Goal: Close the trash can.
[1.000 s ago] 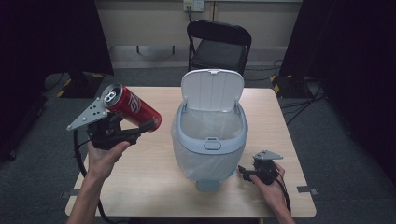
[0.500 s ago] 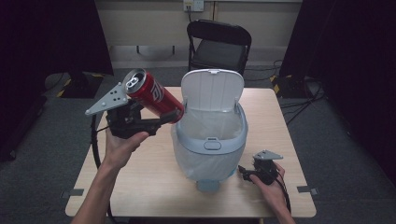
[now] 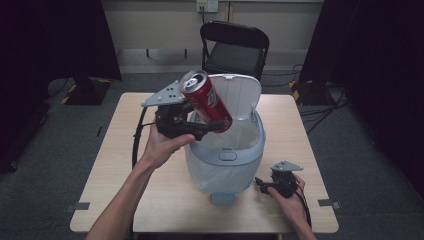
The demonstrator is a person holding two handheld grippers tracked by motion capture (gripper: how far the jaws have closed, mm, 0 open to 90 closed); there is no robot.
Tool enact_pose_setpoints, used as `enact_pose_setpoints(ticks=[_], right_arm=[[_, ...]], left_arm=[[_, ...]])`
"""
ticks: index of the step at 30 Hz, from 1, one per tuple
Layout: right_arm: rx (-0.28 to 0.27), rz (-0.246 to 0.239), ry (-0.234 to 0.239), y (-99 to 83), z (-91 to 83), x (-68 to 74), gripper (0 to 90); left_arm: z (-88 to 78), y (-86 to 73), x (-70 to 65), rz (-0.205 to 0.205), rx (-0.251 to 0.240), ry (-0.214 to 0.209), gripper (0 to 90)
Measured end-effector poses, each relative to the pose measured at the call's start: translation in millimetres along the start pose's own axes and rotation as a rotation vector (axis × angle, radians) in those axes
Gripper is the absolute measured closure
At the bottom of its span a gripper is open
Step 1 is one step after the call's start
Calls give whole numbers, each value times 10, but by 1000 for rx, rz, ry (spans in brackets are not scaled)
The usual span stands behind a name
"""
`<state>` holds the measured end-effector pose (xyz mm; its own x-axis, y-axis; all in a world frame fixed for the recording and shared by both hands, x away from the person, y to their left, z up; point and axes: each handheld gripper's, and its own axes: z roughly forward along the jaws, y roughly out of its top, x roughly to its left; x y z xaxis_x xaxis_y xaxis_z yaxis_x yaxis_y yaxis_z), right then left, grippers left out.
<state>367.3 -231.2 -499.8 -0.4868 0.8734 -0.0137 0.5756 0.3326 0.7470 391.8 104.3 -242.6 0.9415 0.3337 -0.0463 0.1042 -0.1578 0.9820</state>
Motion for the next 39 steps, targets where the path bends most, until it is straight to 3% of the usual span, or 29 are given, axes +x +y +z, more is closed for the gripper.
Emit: enact_pose_setpoints(ticks=[4, 8, 12, 17, 23, 28, 34, 36, 39], right_arm=[[0, 0, 1, 0, 0, 0, 217], [0, 0, 2, 0, 0, 0, 216], [1, 0, 3, 0, 0, 0, 211], [1, -1, 5, 1, 1, 1, 210], [1, 0, 5, 1, 1, 2, 210], [1, 0, 4, 1, 1, 2, 210], [1, 0, 5, 1, 3, 2, 209], [1, 0, 5, 1, 3, 2, 209], [1, 0, 5, 1, 3, 2, 209]], left_arm=[[189, 25, 57, -1, 83, -6, 332], [259, 4, 81, -12, 102, -19, 265], [197, -34, 91, -12, 97, -4, 240], [-18, -136, 157, -20, 76, 58, 290], [-334, -263, 357, -70, 52, 135, 323], [-512, -277, 567, -106, 46, 212, 371], [-571, -172, 777, -152, -10, 304, 380], [-564, -115, 807, -141, -29, 330, 375], [-547, -42, 889, -161, -54, 358, 375]])
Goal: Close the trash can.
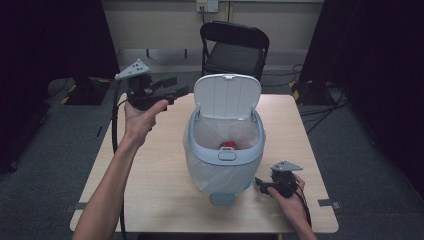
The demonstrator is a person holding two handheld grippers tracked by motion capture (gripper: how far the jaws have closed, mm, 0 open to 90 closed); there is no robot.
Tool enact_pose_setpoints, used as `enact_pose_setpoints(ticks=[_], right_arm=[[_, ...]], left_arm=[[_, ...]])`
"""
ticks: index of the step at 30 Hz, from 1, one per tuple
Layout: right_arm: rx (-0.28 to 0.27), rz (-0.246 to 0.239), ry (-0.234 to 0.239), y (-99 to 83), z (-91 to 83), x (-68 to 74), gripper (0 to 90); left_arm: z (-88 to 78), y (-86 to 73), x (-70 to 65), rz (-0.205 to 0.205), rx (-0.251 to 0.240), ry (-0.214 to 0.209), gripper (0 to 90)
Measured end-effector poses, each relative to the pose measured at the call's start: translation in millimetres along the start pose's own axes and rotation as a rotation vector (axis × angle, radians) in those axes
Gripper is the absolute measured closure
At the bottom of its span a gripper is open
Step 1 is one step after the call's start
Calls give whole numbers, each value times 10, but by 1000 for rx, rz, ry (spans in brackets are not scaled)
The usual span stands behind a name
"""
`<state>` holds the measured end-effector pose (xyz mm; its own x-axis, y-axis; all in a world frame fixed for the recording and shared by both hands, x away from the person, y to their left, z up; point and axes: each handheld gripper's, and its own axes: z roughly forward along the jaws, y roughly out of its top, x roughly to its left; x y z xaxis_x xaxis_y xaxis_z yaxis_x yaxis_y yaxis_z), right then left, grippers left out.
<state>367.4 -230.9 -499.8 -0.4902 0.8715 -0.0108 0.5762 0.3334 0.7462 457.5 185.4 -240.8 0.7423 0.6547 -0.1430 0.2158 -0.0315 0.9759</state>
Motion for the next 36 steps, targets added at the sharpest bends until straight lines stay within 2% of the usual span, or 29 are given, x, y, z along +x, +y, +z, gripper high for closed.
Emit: enact_pose_setpoints(ticks=[2, 4, 5, 6, 8, 12, 13, 14, 15, 17, 23, 25, 27, 31, 35, 36], right_arm=[[-1, 2, -1, 1, 1, 1, 209], [-1, 1, 0, 1, 1, 2, 207], [0, 1, 1, 1, 2, 2, 202], [1, -2, 5, 2, 3, 2, 195], [2, -4, 5, 2, 3, 3, 195], [2, -3, 5, 2, 3, 2, 195], [2, -4, 6, 2, 4, 2, 194], [2, -3, 5, 2, 4, 2, 194], [2, -3, 6, 2, 3, 2, 194], [2, -3, 5, 2, 4, 2, 194], [2, -3, 6, 2, 4, 2, 194], [2, -3, 5, 2, 4, 2, 194], [2, -3, 6, 2, 4, 2, 194], [2, -3, 5, 2, 4, 2, 194], [2, -3, 6, 2, 3, 2, 194], [2, -3, 5, 2, 4, 2, 194]], left_arm=[[49, 43, 31, -4, -5, 18, 368], [118, 61, 61, -15, -30, 35, 350], [157, 66, 84, -20, -24, 39, 342], [198, 69, 98, -36, -22, 26, 340], [254, 64, 92, -19, -8, 42, 338], [338, 28, 110, -32, 13, -24, 318], [358, 16, 103, -37, 17, -62, 321], [366, 3, 87, -31, 16, -89, 350], [367, -6, 67, -15, 14, -92, 382], [358, -18, 34, -17, 27, -128, 361], [289, -69, -72, -6, 48, -152, 337], [268, -86, -103, -5, 63, -188, 337], [250, -103, -143, 2, 80, -199, 332], [222, -153, -256, 12, 105, -255, 331], [240, -232, -429, 58, 139, -287, 286], [250, -258, -482, 78, 150, -278, 275]])
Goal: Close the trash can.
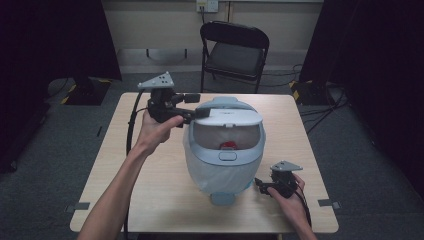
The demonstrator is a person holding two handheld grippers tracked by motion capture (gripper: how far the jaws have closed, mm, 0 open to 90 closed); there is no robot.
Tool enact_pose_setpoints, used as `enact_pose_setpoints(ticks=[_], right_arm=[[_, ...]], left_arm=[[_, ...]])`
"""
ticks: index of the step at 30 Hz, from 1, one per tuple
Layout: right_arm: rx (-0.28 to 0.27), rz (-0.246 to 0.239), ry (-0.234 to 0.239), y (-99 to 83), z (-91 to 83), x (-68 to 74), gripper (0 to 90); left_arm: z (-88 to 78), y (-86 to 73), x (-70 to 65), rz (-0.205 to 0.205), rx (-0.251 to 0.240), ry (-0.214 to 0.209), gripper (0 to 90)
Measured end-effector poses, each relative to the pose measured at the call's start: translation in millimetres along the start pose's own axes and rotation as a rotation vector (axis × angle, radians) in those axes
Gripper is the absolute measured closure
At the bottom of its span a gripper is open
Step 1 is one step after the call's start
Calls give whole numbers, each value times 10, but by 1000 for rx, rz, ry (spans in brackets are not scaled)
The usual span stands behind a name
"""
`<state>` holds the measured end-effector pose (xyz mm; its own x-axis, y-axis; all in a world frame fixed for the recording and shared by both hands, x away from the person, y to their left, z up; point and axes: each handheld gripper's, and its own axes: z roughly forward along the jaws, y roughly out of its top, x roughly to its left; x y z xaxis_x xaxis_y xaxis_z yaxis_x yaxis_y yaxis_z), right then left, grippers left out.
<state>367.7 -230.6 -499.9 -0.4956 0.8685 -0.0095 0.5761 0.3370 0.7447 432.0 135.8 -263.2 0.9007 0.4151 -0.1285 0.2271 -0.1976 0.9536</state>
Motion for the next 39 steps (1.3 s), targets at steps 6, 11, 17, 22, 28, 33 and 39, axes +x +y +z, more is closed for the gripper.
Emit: enact_pose_setpoints(ticks=[6, 11, 17, 22, 28, 33, 39], right_arm=[[0, 0, 0, 0, 0, 0, 194], [0, 0, 0, 0, 0, 0, 194], [0, 0, 0, 0, 0, 1, 194], [0, 0, -1, 0, 0, 1, 194], [0, 0, -1, -1, 0, 1, 194], [0, 1, -1, -1, 0, 2, 194], [0, 1, -2, 0, 0, 2, 193]], left_arm=[[99, -90, -193, 47, 39, 16, 230], [189, -164, -313, 78, 100, 79, 199], [215, -192, -367, 92, 86, 80, 189], [260, -180, -401, 103, 89, 67, 185], [256, -183, -433, 99, 96, 77, 189], [281, -151, -495, 121, 112, 90, 202], [292, -164, -533, 162, 125, 112, 240]])
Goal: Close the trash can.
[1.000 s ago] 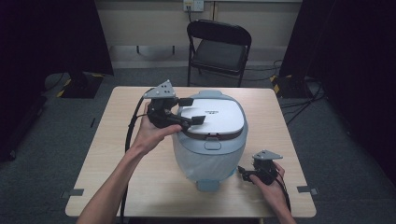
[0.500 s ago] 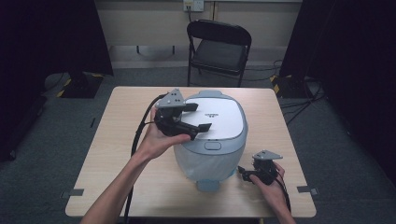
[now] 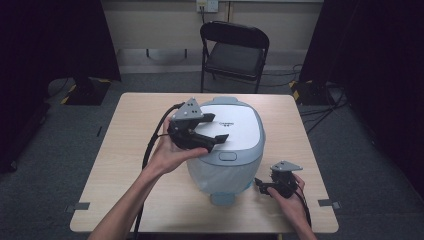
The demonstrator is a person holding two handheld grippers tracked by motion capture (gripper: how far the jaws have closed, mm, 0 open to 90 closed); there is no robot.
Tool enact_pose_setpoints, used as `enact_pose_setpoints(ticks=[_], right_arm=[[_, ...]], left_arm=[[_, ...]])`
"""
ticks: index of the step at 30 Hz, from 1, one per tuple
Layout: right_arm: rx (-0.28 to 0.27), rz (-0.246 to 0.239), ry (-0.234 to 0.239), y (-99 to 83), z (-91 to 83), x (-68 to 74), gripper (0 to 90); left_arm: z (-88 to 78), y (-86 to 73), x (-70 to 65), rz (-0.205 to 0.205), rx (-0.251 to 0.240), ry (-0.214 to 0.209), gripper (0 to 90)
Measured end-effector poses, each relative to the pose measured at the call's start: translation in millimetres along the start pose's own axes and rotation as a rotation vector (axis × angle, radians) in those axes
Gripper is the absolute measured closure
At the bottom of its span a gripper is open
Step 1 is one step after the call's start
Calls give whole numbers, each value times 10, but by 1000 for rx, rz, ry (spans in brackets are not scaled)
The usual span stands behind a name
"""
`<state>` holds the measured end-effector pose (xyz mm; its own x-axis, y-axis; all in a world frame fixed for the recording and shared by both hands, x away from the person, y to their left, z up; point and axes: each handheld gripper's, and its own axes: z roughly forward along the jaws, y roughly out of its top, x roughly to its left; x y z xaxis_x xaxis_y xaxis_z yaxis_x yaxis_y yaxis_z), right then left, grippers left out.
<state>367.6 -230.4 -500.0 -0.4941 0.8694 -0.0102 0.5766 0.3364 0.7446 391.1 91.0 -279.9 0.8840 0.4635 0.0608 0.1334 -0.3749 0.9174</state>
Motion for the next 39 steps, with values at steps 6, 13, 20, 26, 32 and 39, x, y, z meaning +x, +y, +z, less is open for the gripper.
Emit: enact_pose_setpoints(ticks=[6, 13, 20, 26, 32, 39], right_arm=[[0, 0, 0, 1, 0, 0, 193], [0, 0, 0, 1, 0, 0, 193], [0, 0, 0, 1, 0, 0, 193], [0, 1, 0, 1, 0, 0, 193], [0, 0, 0, 1, 0, 0, 193], [0, 0, 0, 1, 0, 0, 193]], left_arm=[[-2, -16, 35, -48, -18, -27, 236], [-139, -55, 103, -94, -78, -57, 215], [-397, -204, 245, -124, -123, 9, 204], [-578, -329, 357, -166, -154, 37, 172], [-717, -516, 476, -203, -134, 89, 160], [-861, -763, 556, -229, -107, 151, 160]])
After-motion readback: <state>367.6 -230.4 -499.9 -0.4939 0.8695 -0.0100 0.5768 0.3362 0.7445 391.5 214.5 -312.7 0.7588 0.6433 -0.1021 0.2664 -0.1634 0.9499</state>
